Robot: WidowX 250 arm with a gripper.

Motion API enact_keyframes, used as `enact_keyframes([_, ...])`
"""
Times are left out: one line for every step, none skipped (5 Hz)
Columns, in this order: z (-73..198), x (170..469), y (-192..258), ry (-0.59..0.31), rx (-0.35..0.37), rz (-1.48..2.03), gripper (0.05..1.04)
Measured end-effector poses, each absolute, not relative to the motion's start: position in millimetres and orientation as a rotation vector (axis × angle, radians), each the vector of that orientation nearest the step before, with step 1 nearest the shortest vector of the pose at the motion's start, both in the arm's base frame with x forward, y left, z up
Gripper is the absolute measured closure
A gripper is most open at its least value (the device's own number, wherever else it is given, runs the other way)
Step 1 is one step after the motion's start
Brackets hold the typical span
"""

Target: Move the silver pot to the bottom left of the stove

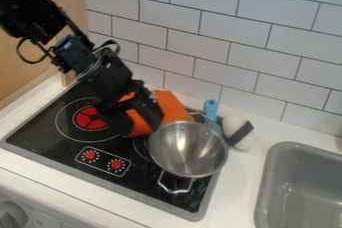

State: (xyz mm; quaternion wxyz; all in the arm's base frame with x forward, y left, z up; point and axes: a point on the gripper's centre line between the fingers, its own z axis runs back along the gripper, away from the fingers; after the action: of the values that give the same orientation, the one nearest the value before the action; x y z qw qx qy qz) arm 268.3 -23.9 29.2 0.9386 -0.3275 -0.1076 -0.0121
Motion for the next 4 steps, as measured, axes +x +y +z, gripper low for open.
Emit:
enact_keyframes([30.4,268.3,-36.1,-0.213,-0.687,-0.059,0.085])
enact_keyframes([31.5,268.2,-39.4,-0.212,-0.695,-0.065,0.085])
enact_keyframes([31.4,266.4,-49.1,-0.198,-0.698,-0.101,0.085])
enact_keyframes([25.3,267.3,-56.1,-0.177,-0.714,-0.106,0.085])
